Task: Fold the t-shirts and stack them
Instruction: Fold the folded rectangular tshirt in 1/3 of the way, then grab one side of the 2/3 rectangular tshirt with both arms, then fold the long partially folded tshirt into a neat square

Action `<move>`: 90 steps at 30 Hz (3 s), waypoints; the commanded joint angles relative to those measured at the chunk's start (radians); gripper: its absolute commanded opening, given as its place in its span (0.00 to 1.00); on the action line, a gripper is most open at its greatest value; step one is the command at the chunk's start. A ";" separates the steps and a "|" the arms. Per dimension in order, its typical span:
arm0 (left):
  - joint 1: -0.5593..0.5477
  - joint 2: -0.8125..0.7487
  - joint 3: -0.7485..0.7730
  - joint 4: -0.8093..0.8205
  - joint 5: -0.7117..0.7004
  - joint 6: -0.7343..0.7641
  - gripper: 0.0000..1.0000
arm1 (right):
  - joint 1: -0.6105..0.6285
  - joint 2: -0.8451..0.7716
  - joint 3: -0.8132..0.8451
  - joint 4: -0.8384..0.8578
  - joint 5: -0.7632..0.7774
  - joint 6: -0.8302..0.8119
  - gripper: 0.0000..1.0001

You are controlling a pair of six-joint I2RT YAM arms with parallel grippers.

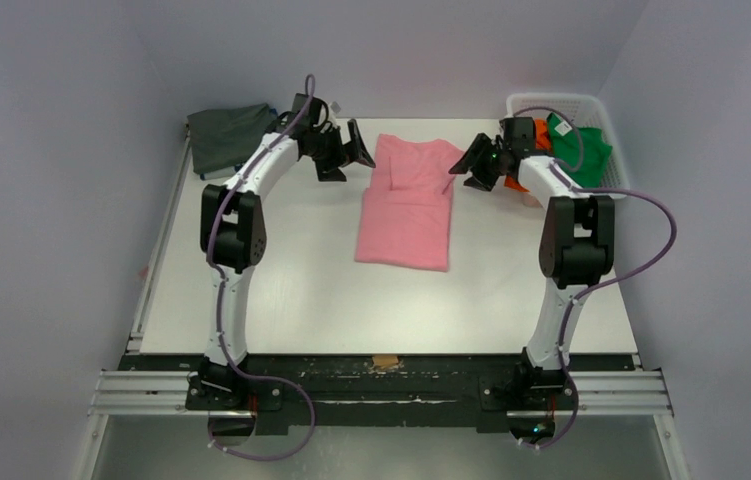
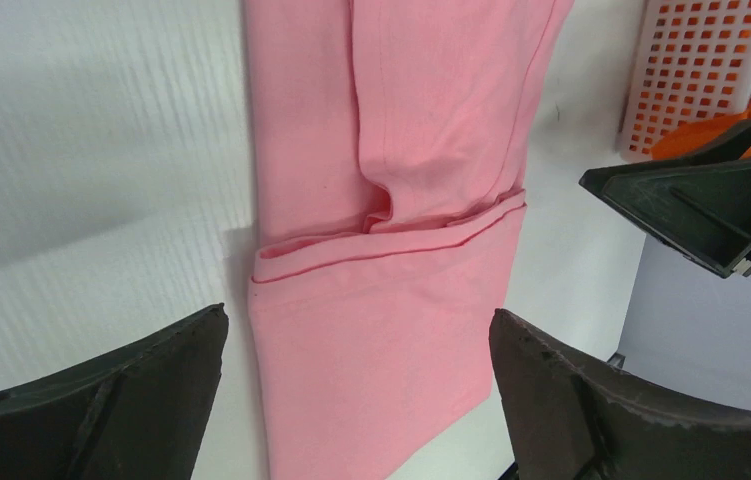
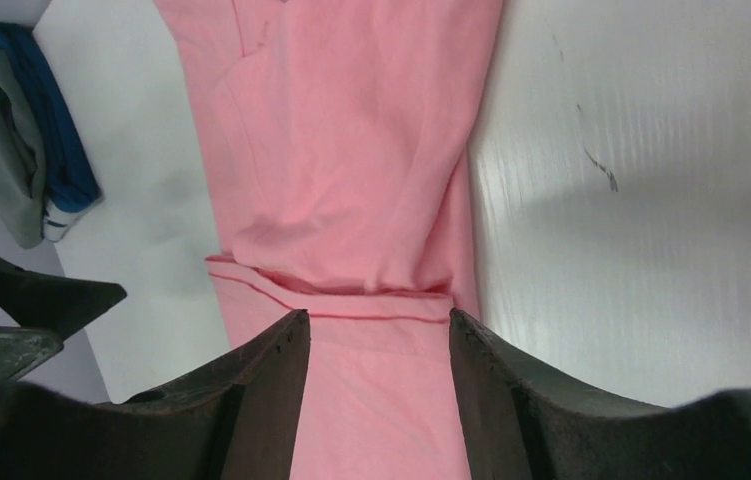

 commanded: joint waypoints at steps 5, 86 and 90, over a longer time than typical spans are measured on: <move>-0.011 -0.334 -0.485 0.101 0.018 0.045 1.00 | 0.007 -0.228 -0.366 0.036 -0.014 -0.069 0.54; 0.006 -0.539 -0.509 0.075 0.137 0.057 0.00 | 0.114 -0.594 -0.407 0.022 0.020 -0.182 0.00; 0.020 -0.436 -0.391 0.042 0.107 0.064 0.00 | 0.101 -0.527 -0.346 0.044 0.026 -0.163 0.00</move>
